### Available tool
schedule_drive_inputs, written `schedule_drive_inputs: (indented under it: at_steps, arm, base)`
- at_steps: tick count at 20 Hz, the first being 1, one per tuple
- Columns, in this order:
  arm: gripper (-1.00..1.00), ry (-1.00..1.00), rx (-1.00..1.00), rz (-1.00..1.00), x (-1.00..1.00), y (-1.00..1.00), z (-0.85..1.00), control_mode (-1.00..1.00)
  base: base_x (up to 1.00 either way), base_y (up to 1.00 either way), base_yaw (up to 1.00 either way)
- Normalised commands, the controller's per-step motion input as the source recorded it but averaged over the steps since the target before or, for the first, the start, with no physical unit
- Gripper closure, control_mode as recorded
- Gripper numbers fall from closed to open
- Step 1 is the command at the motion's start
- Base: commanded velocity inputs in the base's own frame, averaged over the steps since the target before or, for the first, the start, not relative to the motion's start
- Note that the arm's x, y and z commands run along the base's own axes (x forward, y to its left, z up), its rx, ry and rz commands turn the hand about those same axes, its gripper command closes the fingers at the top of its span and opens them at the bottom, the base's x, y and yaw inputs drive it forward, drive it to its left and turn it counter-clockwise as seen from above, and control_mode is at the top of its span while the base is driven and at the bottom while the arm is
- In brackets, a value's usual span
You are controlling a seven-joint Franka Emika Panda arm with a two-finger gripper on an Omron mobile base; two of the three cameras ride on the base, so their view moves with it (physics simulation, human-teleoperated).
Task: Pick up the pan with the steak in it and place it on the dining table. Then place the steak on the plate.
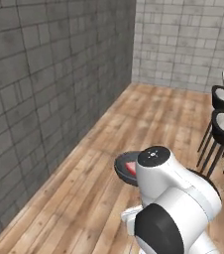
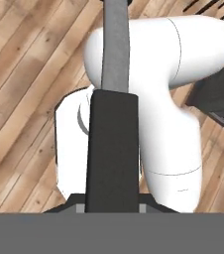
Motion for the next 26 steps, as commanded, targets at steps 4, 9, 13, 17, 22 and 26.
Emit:
schedule_drive_inputs:
  at_steps: [4,9,13,17,22,26]
  arm:
    - [1.00,0.00,0.00,0.00,0.00,0.00,0.00,1.00]
    - [1.00,0.00,0.00,0.00,0.00,0.00,0.00,1.00]
    - [1.00,0.00,0.00,0.00,0.00,0.00,0.00,1.00]
    - [1.00,0.00,0.00,0.00,0.00,0.00,0.00,1.00]
    - [1.00,0.00,0.00,0.00,0.00,0.00,0.00,1.00]
    - [1.00,0.00,0.00,0.00,0.00,0.00,0.00,1.00]
  base:
    - [0.00,0.00,-0.50]
    - [0.00,0.00,-0.50]
    - [0.00,0.00,-0.48]
    - [0.00,0.00,-0.45]
    - [-0.11,0.00,-0.21]
    - [-0.08,0.38,0.00]
